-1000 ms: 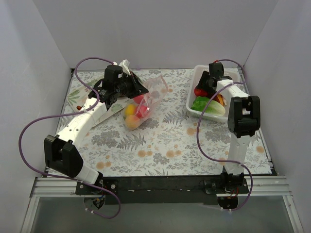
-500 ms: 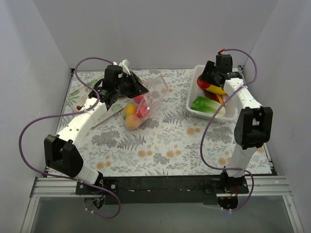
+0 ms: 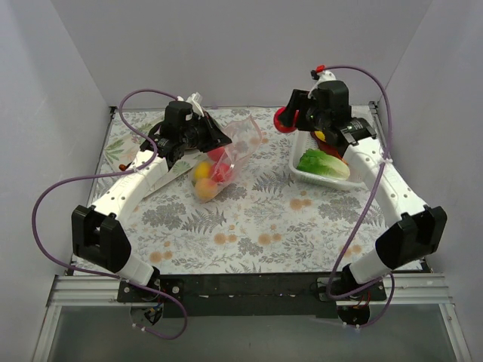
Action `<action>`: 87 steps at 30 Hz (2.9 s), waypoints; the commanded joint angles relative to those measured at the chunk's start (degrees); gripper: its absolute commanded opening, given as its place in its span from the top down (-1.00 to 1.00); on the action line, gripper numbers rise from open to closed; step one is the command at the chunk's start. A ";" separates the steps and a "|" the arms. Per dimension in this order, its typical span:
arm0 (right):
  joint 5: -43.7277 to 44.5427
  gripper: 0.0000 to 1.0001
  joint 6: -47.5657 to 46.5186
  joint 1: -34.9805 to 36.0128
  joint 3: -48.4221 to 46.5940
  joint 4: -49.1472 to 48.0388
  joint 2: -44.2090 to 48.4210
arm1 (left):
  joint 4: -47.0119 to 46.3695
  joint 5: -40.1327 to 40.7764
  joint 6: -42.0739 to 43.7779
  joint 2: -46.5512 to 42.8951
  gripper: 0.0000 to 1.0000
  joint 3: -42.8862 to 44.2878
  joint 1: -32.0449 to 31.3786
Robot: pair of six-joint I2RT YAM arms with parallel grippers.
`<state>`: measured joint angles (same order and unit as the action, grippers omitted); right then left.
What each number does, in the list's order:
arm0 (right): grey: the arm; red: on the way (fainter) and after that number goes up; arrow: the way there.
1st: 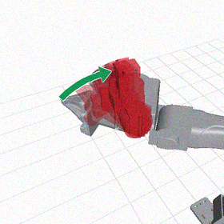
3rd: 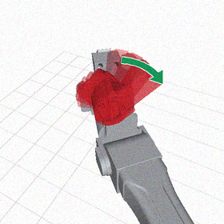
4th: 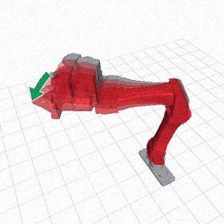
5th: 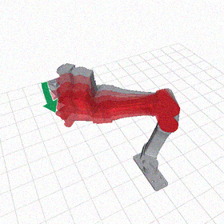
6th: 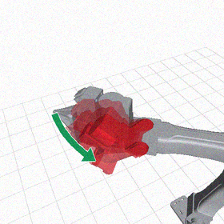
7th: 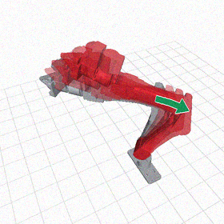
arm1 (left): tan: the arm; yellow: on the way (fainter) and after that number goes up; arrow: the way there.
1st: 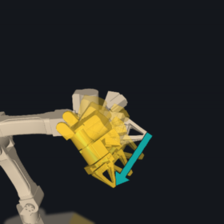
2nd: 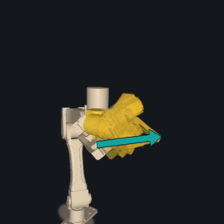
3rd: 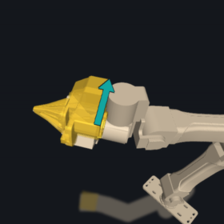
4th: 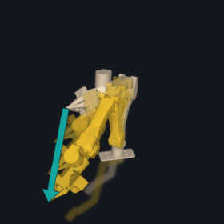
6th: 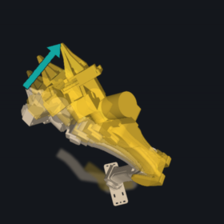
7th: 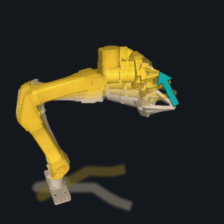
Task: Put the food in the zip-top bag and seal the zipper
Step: Place the fake fruit in the zipper food storage bag, then pick up the fake fruit from the bin.
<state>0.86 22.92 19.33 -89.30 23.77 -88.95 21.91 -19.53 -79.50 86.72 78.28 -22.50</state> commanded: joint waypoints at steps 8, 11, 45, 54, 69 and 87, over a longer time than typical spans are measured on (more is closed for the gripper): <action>2.92 0.85 0.64 17.66 -3.96 -1.88 1.85 | -0.73 0.19 -0.21 -1.02 1.00 1.70 0.18; 3.18 0.63 0.81 18.72 -2.65 -2.06 -0.34 | -0.47 0.02 -0.21 -1.20 1.00 2.40 0.09; -8.15 -0.97 -3.50 -18.70 6.94 0.23 8.80 | -0.99 -1.04 -0.30 -1.73 1.00 2.32 0.09; -10.27 -0.95 16.69 -30.93 8.17 -9.52 -5.17 | -0.73 -0.42 0.14 -1.81 1.00 2.93 0.18; -4.29 -0.85 39.75 -31.11 16.08 -21.04 -12.22 | -0.20 0.28 1.10 -1.73 1.00 3.28 0.44; 1.60 -0.64 43.18 -29.62 18.29 -23.95 -14.85 | 0.24 0.19 1.19 -1.02 1.00 3.98 0.88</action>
<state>-0.54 64.99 -11.00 -68.88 1.21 -102.04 22.24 -19.53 -79.20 86.70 79.64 -21.96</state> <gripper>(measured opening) 0.821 0.012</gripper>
